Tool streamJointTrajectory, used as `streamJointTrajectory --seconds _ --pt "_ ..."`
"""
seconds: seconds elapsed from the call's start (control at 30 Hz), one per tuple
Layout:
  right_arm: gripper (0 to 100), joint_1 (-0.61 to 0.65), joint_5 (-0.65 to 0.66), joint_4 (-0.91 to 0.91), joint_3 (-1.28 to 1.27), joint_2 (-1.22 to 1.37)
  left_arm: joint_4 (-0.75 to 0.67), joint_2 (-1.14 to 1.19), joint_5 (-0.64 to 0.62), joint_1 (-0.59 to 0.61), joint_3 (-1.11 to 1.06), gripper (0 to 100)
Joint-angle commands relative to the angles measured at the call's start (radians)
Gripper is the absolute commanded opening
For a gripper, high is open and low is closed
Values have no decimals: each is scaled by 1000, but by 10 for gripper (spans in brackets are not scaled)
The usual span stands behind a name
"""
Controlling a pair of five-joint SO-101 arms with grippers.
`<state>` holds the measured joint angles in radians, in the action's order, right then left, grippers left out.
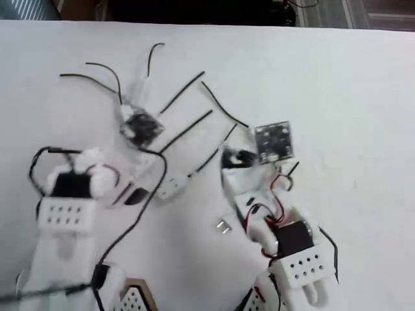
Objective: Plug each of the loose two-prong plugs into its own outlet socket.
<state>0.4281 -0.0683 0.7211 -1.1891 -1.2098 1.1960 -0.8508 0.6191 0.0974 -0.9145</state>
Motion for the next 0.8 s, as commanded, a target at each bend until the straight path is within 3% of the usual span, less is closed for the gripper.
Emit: streamJointTrajectory --seconds 0.0,0.23,0.6,0.77 --pt "18 119 49 12 18 -7 -5 -240 -69 156 -75 317" --pt "18 300 54 97 109 101 -3 -533 -250 328 -324 314" --pt "18 404 46 116 364 539 -12 -727 -265 392 -509 313" --pt "17 407 -21 116 456 714 -12 -733 -265 392 -517 313"
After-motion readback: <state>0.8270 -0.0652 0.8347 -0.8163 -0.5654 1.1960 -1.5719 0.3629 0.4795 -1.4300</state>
